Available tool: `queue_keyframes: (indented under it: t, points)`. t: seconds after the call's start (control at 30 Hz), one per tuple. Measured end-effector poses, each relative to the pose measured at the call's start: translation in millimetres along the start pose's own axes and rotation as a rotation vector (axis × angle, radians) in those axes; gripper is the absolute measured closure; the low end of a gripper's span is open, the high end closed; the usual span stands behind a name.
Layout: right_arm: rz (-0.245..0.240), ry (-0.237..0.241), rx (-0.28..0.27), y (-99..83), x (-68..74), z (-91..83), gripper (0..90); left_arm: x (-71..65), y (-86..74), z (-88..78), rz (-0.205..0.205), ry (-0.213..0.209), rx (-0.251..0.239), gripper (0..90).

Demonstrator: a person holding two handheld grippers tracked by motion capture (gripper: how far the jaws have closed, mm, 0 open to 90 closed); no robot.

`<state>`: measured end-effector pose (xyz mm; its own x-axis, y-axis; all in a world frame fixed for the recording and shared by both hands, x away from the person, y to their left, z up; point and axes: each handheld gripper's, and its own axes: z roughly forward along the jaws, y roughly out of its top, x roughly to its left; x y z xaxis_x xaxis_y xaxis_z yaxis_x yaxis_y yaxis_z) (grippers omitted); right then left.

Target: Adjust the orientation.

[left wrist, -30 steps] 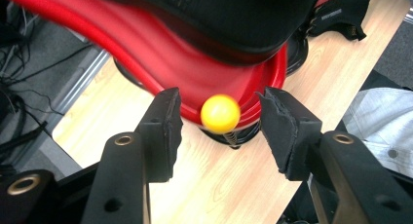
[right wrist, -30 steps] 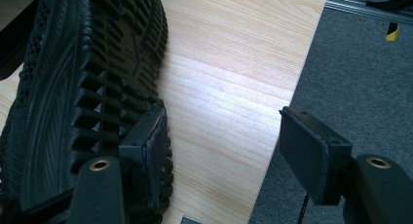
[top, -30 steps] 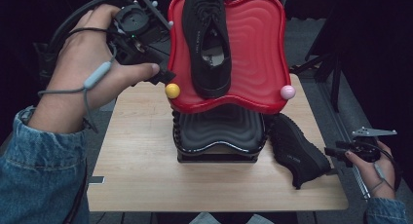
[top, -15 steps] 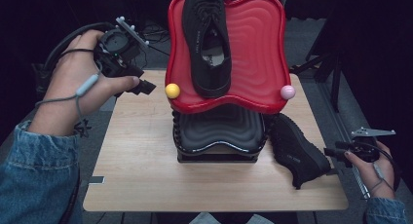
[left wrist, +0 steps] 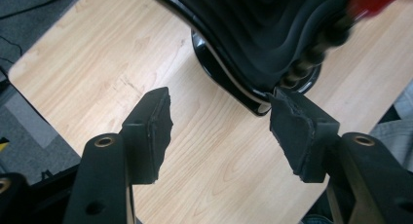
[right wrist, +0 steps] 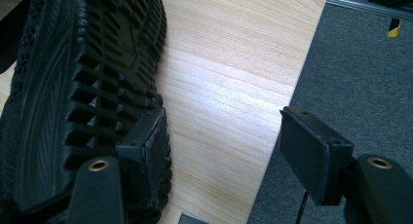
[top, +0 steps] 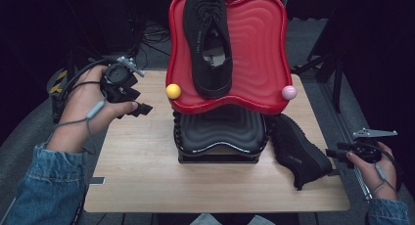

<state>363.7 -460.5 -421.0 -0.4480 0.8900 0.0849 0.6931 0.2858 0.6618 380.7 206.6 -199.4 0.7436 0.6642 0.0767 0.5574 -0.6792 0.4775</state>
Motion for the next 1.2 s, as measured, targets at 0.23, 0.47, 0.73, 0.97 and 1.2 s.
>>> queue_keyframes:
  t: [0.23,0.47,0.73,0.97,1.2]
  points:
    - [-0.013,-0.002,0.008,0.0,0.2,2.5,35.9,2.5,-29.9,33.8,-0.041,-0.020,-0.060,41.3]
    - [-0.009,0.003,0.014,-0.3,0.5,3.0,35.9,-4.1,-45.7,63.6,-0.055,-0.052,-0.052,40.8]
    - [-0.015,0.004,0.025,0.0,1.7,5.4,35.8,-12.2,-65.4,92.6,-0.061,-0.072,-0.029,40.4]
    - [-0.024,0.002,0.025,1.0,3.4,5.4,35.7,-17.9,-75.2,119.4,-0.090,-0.084,0.004,39.7]
    - [-0.029,-0.003,0.029,1.4,4.1,4.8,36.8,-18.0,-83.6,140.0,-0.115,-0.101,-0.017,39.5]
